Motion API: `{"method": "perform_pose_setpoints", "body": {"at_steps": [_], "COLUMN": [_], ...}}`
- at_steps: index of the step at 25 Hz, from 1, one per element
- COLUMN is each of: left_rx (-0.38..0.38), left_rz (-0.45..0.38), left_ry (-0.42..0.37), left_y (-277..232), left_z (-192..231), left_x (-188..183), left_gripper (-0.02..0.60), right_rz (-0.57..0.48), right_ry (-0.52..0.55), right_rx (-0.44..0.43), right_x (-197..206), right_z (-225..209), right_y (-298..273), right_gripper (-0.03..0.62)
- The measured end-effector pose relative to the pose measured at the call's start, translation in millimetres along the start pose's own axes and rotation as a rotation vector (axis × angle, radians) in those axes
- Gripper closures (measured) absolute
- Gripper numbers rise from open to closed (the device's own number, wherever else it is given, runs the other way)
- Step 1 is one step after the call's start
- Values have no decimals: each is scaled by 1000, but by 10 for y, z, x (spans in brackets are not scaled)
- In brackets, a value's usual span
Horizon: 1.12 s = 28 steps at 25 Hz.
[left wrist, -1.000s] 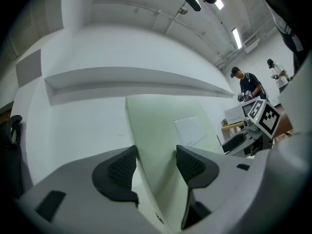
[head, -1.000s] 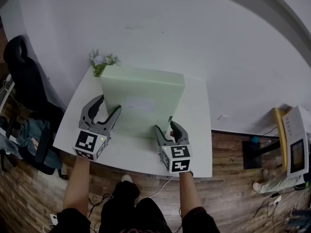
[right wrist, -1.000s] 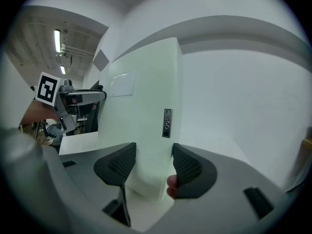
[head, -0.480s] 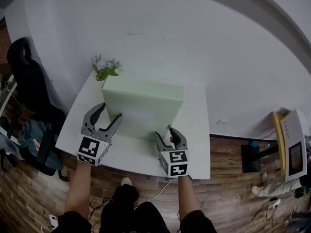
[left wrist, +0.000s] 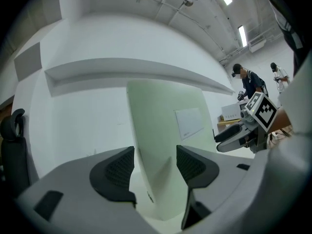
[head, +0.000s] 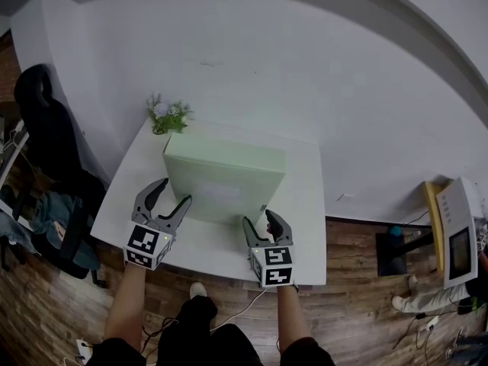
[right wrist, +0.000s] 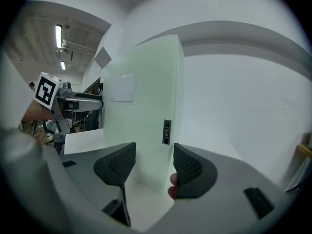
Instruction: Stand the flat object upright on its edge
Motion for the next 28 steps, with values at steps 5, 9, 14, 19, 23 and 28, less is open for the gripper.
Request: {"method": "perform_pose_setpoints", "body": {"at_steps": [5, 9, 14, 19, 23, 28], "left_rx": [-14, -44, -62, -84, -100, -113], "left_rz": [22, 28, 41, 33, 22, 0], "left_ry": [38, 62, 97, 103, 105, 90], "left_y": [121, 261, 494, 765, 963, 1151], "left_z": [8, -13, -119, -255, -358, -537], "left_x": [-70, -208, -413, -727, -988, -1291], "left_gripper": [313, 313, 347, 418, 467, 519], "right_rz": [10, 1, -17, -50, -73, -102], "right_ry": [-30, -53, -90, -115, -116, -117], "right_rx": [11, 21, 51, 84, 101, 121], "right_x": [-110, -249, -433, -701, -907, -1080], "right_z": [29, 18, 1, 17, 41, 35], "right_y": [159, 345, 636, 994, 1300, 1658], "right_gripper": [339, 339, 370, 437, 491, 546]}}
Point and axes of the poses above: the fingertips, and each gripper's own axes: y backward along the fingers, z to its left, x out of its underside, the point moved 5 cm from there along y, backward along the fingers, and after that the axes turned 6 degrees about -z, right-handed, at the moved point
